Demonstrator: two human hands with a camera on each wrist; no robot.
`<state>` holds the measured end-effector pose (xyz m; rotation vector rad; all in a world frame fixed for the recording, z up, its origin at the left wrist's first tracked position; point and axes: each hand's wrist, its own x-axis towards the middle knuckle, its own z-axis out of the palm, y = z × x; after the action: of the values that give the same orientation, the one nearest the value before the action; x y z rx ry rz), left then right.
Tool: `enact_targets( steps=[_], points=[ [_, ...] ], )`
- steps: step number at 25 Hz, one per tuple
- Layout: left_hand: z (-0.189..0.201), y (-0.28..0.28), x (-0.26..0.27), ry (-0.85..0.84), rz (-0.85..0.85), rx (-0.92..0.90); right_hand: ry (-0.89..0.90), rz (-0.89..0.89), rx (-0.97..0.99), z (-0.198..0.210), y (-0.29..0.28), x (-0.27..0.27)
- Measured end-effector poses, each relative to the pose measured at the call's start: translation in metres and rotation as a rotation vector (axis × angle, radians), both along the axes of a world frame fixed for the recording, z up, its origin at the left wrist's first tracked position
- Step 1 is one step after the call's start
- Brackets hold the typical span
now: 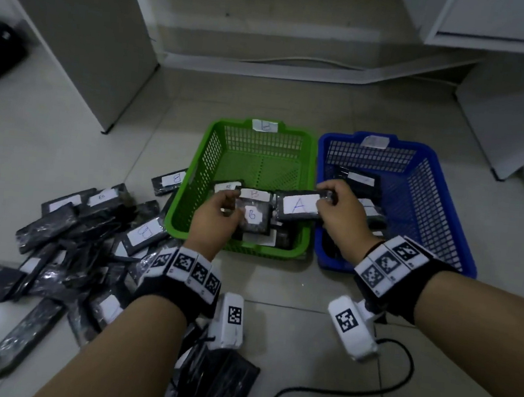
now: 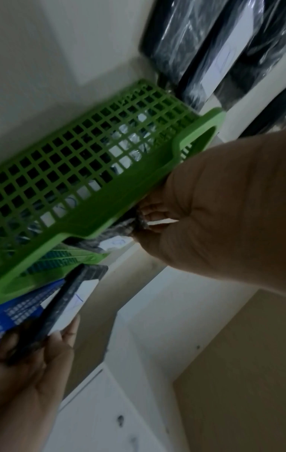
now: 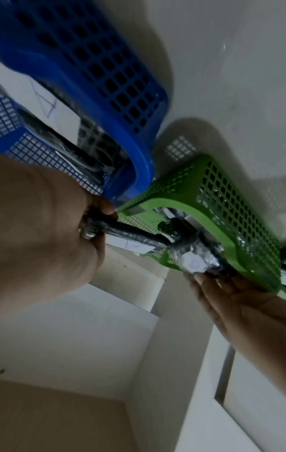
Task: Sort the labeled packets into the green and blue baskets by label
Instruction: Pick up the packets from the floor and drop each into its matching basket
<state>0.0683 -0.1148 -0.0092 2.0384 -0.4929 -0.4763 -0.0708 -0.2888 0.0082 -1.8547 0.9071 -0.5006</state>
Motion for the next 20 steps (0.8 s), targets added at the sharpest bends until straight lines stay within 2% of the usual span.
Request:
enact_targets(
  steps=[2, 3, 7, 9, 12, 14, 16, 18, 20],
  points=[
    [-0.008, -0.011, -0.005, -0.184, -0.156, 0.235, -0.006, -0.112, -0.020, -0.001, -0.014, -0.010],
    [-0.012, -0.014, -0.008, -0.275, -0.189, 0.289, -0.007, -0.160, -0.035, -0.002, -0.020, -0.014],
    [-0.025, -0.020, -0.025, -0.549, -0.178, 0.224, 0.007, -0.298, -0.075, -0.014, -0.044, -0.039],
    [-0.032, -0.019, -0.032, -0.637, -0.202, 0.251, 0.089, -0.266, -0.101, -0.025, -0.051, -0.052],
    [-0.036, -0.017, -0.035, -0.708, -0.278, 0.295, 0.283, -0.094, -0.228, -0.039, -0.054, -0.061],
    [-0.036, -0.018, -0.032, -0.720, -0.314, 0.315, 0.334, -0.051, -0.295, -0.039, -0.051, -0.062],
    [-0.031, -0.018, -0.032, -0.649, -0.309, 0.265, 0.342, -0.055, -0.428, -0.034, -0.041, -0.062],
    [-0.024, -0.011, -0.036, -0.604, -0.275, 0.112, 0.234, -0.049, -0.540, -0.028, -0.022, -0.065],
    [-0.018, 0.009, -0.047, -0.667, -0.219, 0.078, 0.070, 0.050, -0.547, -0.025, 0.008, -0.071]
  ],
)
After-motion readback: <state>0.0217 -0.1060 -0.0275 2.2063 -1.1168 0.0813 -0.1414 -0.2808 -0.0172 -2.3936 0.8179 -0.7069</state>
